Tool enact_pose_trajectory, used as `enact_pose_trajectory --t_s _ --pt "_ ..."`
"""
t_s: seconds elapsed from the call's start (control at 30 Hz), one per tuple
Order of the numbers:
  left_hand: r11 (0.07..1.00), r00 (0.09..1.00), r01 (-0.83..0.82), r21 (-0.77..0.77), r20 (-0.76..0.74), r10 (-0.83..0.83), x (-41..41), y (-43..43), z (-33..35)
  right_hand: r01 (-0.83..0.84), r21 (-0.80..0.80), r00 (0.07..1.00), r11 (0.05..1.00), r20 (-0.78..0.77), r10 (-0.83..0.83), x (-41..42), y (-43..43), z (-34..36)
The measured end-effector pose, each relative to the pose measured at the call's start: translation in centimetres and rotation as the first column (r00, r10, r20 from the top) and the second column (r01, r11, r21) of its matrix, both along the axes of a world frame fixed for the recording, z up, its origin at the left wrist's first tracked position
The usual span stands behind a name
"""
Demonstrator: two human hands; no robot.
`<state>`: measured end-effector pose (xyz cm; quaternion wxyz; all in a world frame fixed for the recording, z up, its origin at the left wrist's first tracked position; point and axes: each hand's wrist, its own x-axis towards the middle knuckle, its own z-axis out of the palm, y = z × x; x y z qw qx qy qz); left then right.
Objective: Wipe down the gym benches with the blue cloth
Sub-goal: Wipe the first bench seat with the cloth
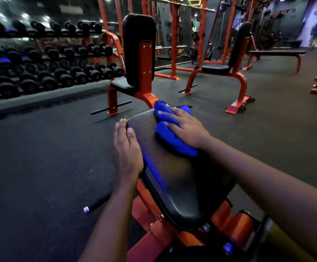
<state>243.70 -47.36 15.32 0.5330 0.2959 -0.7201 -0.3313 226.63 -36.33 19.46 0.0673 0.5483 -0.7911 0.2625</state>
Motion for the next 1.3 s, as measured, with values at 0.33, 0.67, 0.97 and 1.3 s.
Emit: enact_pose_trajectory --t_s 0.33,0.67,0.97,1.3 --pt "0.998 0.998 -0.013 0.062 -0.059 0.017 -0.3 -0.3 -0.1 0.115 0.094 0.993 0.989 0.020 -0.117 -0.7 -6.6 2.7" --pt "0.983 1.000 0.006 0.186 0.021 -0.010 4.2 0.3 1.8 0.025 0.033 0.999 0.999 0.030 -0.026 1.9 -6.4 2.4" --pt "0.988 0.998 -0.063 0.143 0.003 0.063 8.6 -0.5 2.1 -0.206 0.083 0.968 0.975 -0.129 0.215 9.6 -4.1 1.0" --pt "0.992 1.000 -0.009 0.126 0.009 0.008 10.7 -0.9 1.0 -0.026 0.117 0.998 0.993 -0.048 0.032 10.2 -7.8 2.6"
